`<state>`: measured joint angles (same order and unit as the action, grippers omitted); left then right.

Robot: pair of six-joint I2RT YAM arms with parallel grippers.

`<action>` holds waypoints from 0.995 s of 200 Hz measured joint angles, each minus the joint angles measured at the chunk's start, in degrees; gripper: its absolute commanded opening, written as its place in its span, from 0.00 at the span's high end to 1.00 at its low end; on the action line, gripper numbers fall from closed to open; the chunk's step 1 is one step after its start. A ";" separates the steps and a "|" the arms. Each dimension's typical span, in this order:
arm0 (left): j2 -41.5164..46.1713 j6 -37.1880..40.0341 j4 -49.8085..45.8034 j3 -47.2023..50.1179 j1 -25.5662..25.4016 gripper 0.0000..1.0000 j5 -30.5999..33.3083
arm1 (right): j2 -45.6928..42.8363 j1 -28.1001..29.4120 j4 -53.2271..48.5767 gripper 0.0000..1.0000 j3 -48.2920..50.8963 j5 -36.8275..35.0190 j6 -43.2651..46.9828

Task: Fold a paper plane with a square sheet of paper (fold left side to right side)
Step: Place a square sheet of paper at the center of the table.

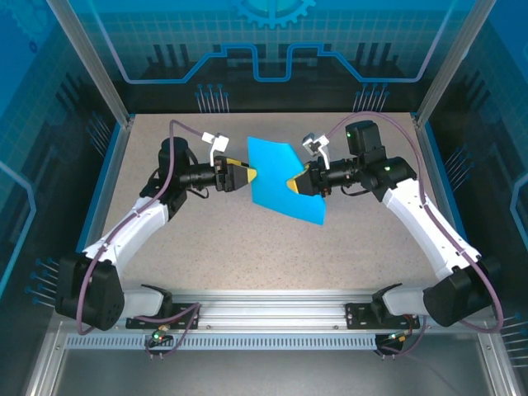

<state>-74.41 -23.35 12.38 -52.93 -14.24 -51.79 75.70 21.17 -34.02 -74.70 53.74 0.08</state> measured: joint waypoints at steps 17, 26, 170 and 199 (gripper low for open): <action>0.00 0.39 0.07 -0.44 -0.90 0.23 -1.53 | 0.00 0.00 -0.02 0.76 0.00 1.57 0.26; -0.04 0.87 0.13 -0.74 -1.46 0.29 -2.21 | 0.00 0.00 -0.02 0.76 0.00 1.88 0.42; -0.22 2.91 -3.76 -1.05 -2.97 0.98 -1.66 | -0.48 -4.00 0.35 0.29 4.72 -15.56 -2.10; -2.21 2.34 -5.01 1.16 -3.15 0.98 1.31 | -0.55 -4.76 0.04 0.24 6.36 -24.96 -3.72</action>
<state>-76.62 -21.02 7.38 -51.77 -17.39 -50.48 75.16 16.40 -33.98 -68.34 28.77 -3.64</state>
